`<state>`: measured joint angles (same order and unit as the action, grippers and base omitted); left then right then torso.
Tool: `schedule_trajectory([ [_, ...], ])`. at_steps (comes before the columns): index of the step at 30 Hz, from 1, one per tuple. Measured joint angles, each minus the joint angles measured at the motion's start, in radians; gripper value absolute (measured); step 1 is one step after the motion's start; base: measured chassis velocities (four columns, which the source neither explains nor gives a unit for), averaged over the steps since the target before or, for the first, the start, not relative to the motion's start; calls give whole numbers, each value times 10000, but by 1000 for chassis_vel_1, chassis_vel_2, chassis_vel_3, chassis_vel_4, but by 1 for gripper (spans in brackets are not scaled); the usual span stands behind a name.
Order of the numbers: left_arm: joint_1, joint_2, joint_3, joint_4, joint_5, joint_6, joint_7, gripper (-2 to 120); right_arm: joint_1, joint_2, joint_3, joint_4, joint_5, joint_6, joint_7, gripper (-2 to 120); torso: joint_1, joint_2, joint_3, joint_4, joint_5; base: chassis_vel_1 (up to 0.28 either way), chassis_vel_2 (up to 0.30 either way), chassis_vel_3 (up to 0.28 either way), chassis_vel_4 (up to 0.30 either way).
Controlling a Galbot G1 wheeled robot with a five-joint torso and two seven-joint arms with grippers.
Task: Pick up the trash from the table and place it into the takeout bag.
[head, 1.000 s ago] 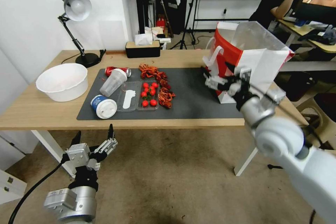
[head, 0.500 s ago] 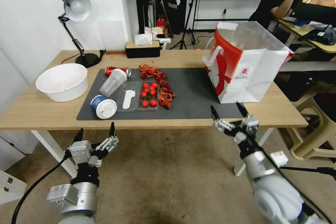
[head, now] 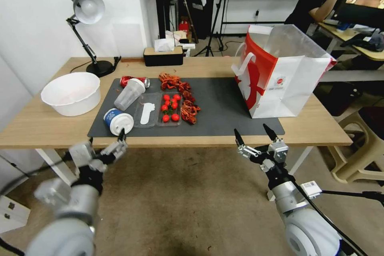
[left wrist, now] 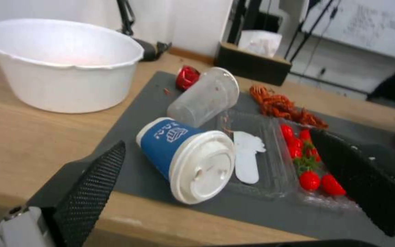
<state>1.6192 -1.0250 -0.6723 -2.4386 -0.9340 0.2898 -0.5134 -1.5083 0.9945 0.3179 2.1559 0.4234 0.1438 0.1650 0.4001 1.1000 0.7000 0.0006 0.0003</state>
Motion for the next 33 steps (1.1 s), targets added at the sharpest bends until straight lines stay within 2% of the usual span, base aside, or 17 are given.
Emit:
schedule_trajectory([
  [1, -408, 417, -73, 91, -778, 318, -279, 100, -28, 11, 14, 0, -5, -13, 12, 100, 0, 0, 0, -2, -7, 0, 0, 0, 0],
  [2, -408, 417, -73, 91, -778, 318, -279, 100, -28, 11, 14, 0, -5, -13, 12, 100, 0, 0, 0, -2, -7, 0, 0, 0, 0],
  [5, -2001, 1532, -89, 633, -3528, 1307, -1252, 100, -177, 88, 169, 23, -93, -33, 71, 100, 1, -1, 1, -10, -5, 0, 0, 0, 0],
  [6, -2001, 1532, -89, 633, -3528, 1307, -1252, 100, -177, 88, 169, 23, -93, -33, 71, 100, 1, -1, 1, -10, -5, 0, 0, 0, 0],
  [9, -3473, 2248, 208, 1466, -5562, 2001, -2212, 100, -302, 164, 302, 29, -206, -34, 134, 100, 1, -1, 1, -7, -5, 0, 0, 0, 0],
  [10, -3473, 2248, 208, 1466, -5562, 2001, -2212, 100, -302, 164, 302, 29, -206, -34, 134, 100, 1, -1, 1, -7, -5, 0, 0, 0, 0],
  [12, -4741, 2613, 568, 2255, -7096, 2561, -2991, 100, -369, 200, 367, -9, -314, -33, 173, 100, 0, -2, 1, -8, -4, 0, 0, 0, 0],
  [13, -4741, 2613, 568, 2255, -7096, 2561, -2991, 100, -369, 200, 367, -9, -314, -33, 173, 100, 0, -2, 1, -8, -4, 0, 0, 0, 0],
  [16, -5969, 2960, 1159, 3164, -8089, 2959, -3694, 100, -403, 262, 394, -111, -449, -23, 211, 100, 2, -1, 1, -7, -3, 0, 0, 0, 0],
  [17, -5969, 2960, 1159, 3164, -8089, 2959, -3694, 100, -403, 262, 394, -111, -449, -23, 211, 100, 2, -1, 1, -7, -3, 0, 0, 0, 0],
  [20, -6628, 3136, 1756, 3725, -8777, 3101, -4213, 100, -403, 334, 387, -250, -648, 23, 216, 100, 1, -2, 1, -5, -5, 0, 0, 0, 0],
  [21, -6628, 3136, 1756, 3725, -8777, 3101, -4213, 100, -403, 334, 387, -250, -648, 23, 216, 100, 1, -2, 1, -5, -5, 0, 0, 0, 0],
  [23, -7002, 3109, 2078, 3953, -9568, 3167, -4818, 100, -377, 382, 341, -319, -700, 31, 226, 100, 1, -1, 0, -6, -3, 0, 0, 0, 0],
  [28, -7228, 3007, 2332, 4082, -9907, 3176, -5131, 100, -338, 393, 317, -352, -719, 32, 237, 100, 0, -1, 0, -6, -3, 0, 0, 0, 0],
  [33, -7694, 2806, 2932, 4355, -10142, 3170, -5566, 100, -298, 365, 314, -417, -749, 32, 247, 100, -2, -1, 0, -6, -4, 0, 0, 0, 0],
])
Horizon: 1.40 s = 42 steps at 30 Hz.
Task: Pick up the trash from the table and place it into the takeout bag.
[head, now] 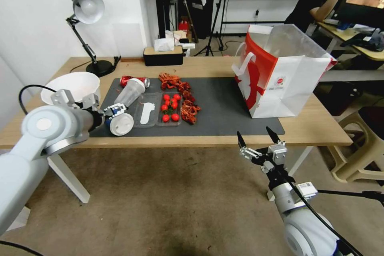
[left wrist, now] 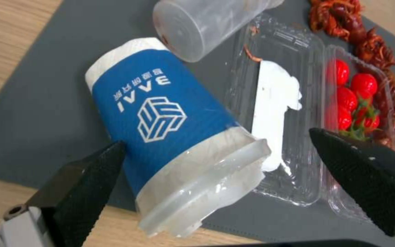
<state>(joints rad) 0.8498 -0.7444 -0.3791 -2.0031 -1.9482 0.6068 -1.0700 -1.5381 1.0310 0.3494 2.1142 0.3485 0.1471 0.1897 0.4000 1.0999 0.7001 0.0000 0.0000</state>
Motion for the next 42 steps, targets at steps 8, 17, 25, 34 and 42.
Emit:
schedule_trajectory([
  [8, -357, -140, 492, 277, 188, 89, -284, 100, -14, -22, 47, -12, -54, 46, 46, 100, 0, 1, -1, 0, 1, 0, 0, 0, 0],
  [17, -396, -139, 717, 538, 454, 167, -316, 100, 51, -10, 35, -78, -65, 56, 88, 100, 0, 2, -2, 0, 0, 0, 0, 0, 0],
  [25, -424, -187, 852, 597, 522, 192, -340, 100, 132, -3, 16, -185, -72, 93, 158, 100, 0, 1, -1, 0, 0, 0, 0, 0, 0],
  [34, -370, -162, 855, 609, 542, 149, -357, 88, 183, 3, -13, -222, -76, 94, 209, 100, 0, 1, -1, 0, 0, 0, 0, 0, 0],
  [42, -250, -53, 789, 519, 526, 122, -269, 68, 239, 19, -58, -245, -76, 77, 279, 100, 0, 2, -2, -1, 3, 0, 0, 0, 0],
])
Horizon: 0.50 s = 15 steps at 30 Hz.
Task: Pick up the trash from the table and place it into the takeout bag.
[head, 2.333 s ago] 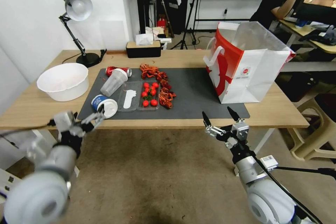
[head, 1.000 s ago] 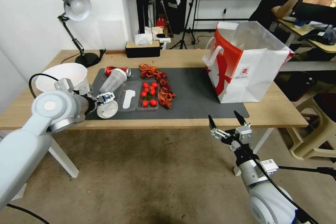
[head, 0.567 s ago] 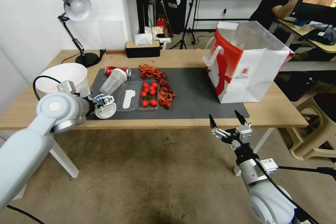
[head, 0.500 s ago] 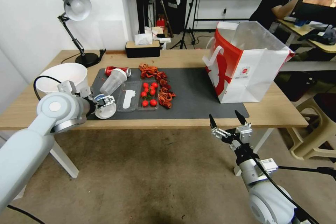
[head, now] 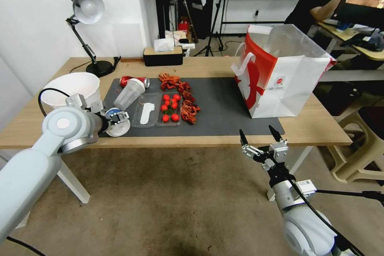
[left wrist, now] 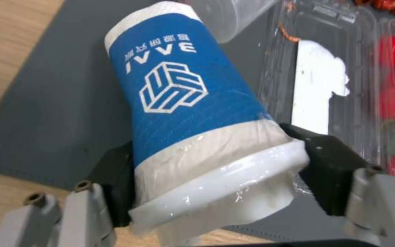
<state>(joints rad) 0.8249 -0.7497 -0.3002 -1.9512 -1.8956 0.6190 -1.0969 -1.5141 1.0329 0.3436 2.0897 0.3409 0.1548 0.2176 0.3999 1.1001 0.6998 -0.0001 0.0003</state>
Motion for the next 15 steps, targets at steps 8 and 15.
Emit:
schedule_trajectory([
  [8, 152, 686, -535, -934, 1509, -425, 2377, 63, -50, 53, 17, 23, -16, -21, 30, 100, 0, 0, 2, 2, -3, 0, 0, 0, 0],
  [15, -1426, 1160, 254, -988, 3017, -1109, 5402, 63, -87, 35, 74, 129, -16, -69, 114, 100, 0, -1, 2, 1, -1, 0, 0, 0, 0],
])
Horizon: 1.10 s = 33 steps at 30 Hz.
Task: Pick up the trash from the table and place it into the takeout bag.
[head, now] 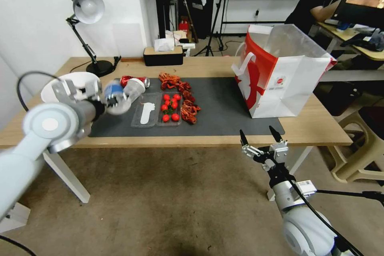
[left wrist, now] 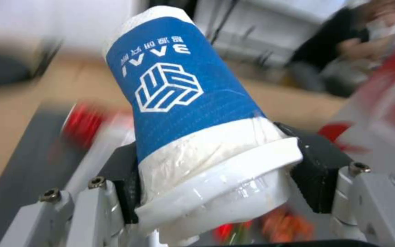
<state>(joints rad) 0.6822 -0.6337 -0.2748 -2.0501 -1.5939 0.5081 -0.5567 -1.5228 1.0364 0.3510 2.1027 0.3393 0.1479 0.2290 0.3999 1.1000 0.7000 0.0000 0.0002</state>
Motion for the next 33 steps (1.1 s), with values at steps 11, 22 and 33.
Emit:
schedule_trajectory([
  [11, -6450, -2309, 6318, 3035, 2493, -1615, 3562, 63, -173, 195, 192, 131, -129, -108, 48, 100, 1, -1, 1, -4, 2, 0, 0, 0, 0],
  [22, -9466, -6131, 9089, 6673, 4193, -2649, 5013, 63, -203, 619, 201, -58, -405, -98, 23, 100, 2, -2, 1, -6, 4, 0, 0, 0, 0],
  [33, -10153, -7766, 10265, 8551, 6357, -3231, 5917, 62, -117, 712, 245, -287, -413, 3, 14, 100, 3, -2, 1, 0, 0, 0, 0, 0, 0],
])
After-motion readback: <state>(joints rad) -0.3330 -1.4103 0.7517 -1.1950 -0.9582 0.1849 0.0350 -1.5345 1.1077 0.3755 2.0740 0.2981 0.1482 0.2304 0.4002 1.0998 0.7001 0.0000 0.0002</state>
